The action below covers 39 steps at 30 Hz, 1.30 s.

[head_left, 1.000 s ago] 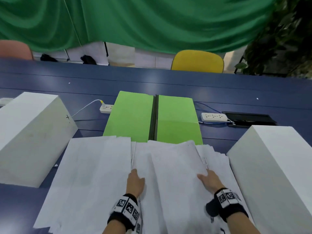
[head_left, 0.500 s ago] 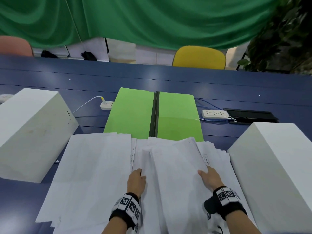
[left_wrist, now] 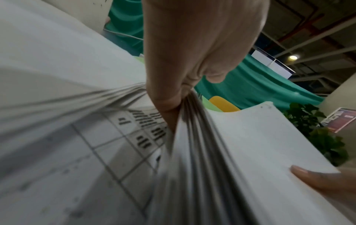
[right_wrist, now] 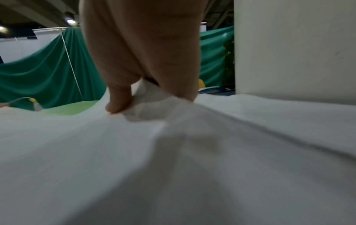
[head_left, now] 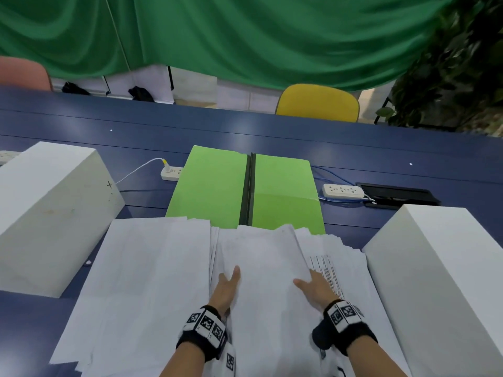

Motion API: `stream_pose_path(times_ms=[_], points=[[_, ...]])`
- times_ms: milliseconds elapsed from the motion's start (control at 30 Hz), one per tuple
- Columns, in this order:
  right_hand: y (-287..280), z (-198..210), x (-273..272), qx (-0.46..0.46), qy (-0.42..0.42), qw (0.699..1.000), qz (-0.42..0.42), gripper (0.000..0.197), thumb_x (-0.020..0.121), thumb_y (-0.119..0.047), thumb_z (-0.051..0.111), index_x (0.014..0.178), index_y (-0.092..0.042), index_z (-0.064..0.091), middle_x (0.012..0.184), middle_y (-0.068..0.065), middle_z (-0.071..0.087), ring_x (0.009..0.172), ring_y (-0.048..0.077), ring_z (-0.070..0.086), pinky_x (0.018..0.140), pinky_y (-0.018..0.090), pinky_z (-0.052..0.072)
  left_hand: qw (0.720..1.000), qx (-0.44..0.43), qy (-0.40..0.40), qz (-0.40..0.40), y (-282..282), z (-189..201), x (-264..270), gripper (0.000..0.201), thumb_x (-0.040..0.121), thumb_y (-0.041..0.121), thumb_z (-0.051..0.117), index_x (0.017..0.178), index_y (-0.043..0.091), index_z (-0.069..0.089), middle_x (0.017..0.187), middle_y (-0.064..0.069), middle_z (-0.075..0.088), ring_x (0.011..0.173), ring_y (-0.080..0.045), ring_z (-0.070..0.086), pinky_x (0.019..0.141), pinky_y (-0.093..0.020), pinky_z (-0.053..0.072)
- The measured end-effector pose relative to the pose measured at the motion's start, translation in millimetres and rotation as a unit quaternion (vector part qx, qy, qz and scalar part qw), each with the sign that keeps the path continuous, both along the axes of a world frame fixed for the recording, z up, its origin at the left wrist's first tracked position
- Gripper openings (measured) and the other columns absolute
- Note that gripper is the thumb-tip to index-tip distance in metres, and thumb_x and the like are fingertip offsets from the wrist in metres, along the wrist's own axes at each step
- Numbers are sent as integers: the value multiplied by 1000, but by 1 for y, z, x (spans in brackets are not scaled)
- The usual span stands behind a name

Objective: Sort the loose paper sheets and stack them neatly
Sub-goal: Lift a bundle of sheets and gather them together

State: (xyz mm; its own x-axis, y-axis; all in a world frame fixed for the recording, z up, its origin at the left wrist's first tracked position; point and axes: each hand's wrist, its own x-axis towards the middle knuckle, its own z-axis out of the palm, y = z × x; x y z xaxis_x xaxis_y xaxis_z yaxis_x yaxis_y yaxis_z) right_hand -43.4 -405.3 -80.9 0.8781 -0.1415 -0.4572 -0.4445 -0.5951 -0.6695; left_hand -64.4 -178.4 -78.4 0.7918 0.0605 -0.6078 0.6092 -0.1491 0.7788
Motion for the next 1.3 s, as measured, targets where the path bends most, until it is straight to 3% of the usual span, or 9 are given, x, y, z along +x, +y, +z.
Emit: stream_pose_path(times_ms=[200, 400, 467, 567, 667, 833, 1000, 1133, 1300], points=[[2, -2, 1, -18, -56, 995, -75, 51, 82, -26, 69, 124, -2, 51, 118, 6, 56, 108, 23, 53, 95, 31, 41, 983, 54, -174, 19, -12, 1, -11, 45, 89, 10, 57, 130, 10, 39, 127, -13, 57, 107, -17, 59, 90, -20, 47], [-31, 50, 15, 359, -79, 920, -139, 108, 44, -46, 89, 132, -2, 45, 125, 14, 60, 109, 29, 61, 89, 39, 51, 928, -11, -369, -38, -22, 90, 3, 21, 91, 19, 55, 109, 29, 48, 95, 10, 65, 80, 2, 65, 74, -22, 55], [-26, 85, 19, 375, -148, 909, -105, 86, 43, -48, 89, 113, -7, 61, 102, 7, 73, 90, 21, 70, 76, 34, 58, 904, -2, -427, -9, -22, 116, 11, 24, 94, 10, 51, 116, 15, 46, 89, 11, 61, 72, 8, 61, 69, -10, 49], [-2, 136, 21, 321, -274, 903, -84, 7, 81, -13, 68, 87, -15, 66, 71, -13, 73, 67, 1, 68, 61, 16, 53, 860, 38, -509, 4, -24, 145, 15, 42, 91, 15, 42, 132, 8, 36, 104, 8, 59, 88, 0, 56, 81, -5, 42], [13, 147, 22, 305, -327, 891, -85, 10, 83, -8, 65, 86, -17, 66, 72, -15, 72, 68, -3, 67, 64, 12, 53, 830, 57, -554, 9, -25, 149, 15, 46, 88, 6, 42, 134, 3, 34, 114, 6, 55, 99, 0, 54, 86, 3, 35], [25, 112, 23, 288, -267, 914, -104, 31, 80, -8, 70, 108, -15, 60, 101, 0, 68, 89, 10, 66, 72, 17, 52, 873, -5, -480, 85, -16, 129, 18, 39, 86, 30, 50, 122, 36, 37, 111, 15, 58, 100, 16, 54, 86, -3, 40], [25, 113, 30, 220, -254, 935, -115, 8, 87, -10, 63, 92, -5, 62, 68, -7, 65, 58, -4, 57, 53, 10, 44, 899, -64, -428, 60, -8, 126, 19, 36, 83, 58, 51, 113, 39, 44, 101, 25, 58, 89, 13, 57, 79, -7, 46], [-11, 133, 29, 181, -251, 946, -98, 6, 90, -10, 58, 92, -5, 61, 76, 7, 60, 65, 15, 54, 50, 15, 45, 896, -186, -340, 215, 11, 100, 26, 43, 93, 52, 26, 111, 21, 50, 94, 7, 65, 89, -12, 61, 76, -21, 50], [-39, 74, 8, 80, -76, 991, -75, 14, 91, -12, 55, 102, -6, 62, 82, 8, 65, 68, 16, 57, 60, 25, 50, 985, 151, -79, -14, 10, 9, 14, 43, 97, 31, 41, 133, 7, 40, 136, -14, 46, 127, -30, 44, 107, -38, 36]])
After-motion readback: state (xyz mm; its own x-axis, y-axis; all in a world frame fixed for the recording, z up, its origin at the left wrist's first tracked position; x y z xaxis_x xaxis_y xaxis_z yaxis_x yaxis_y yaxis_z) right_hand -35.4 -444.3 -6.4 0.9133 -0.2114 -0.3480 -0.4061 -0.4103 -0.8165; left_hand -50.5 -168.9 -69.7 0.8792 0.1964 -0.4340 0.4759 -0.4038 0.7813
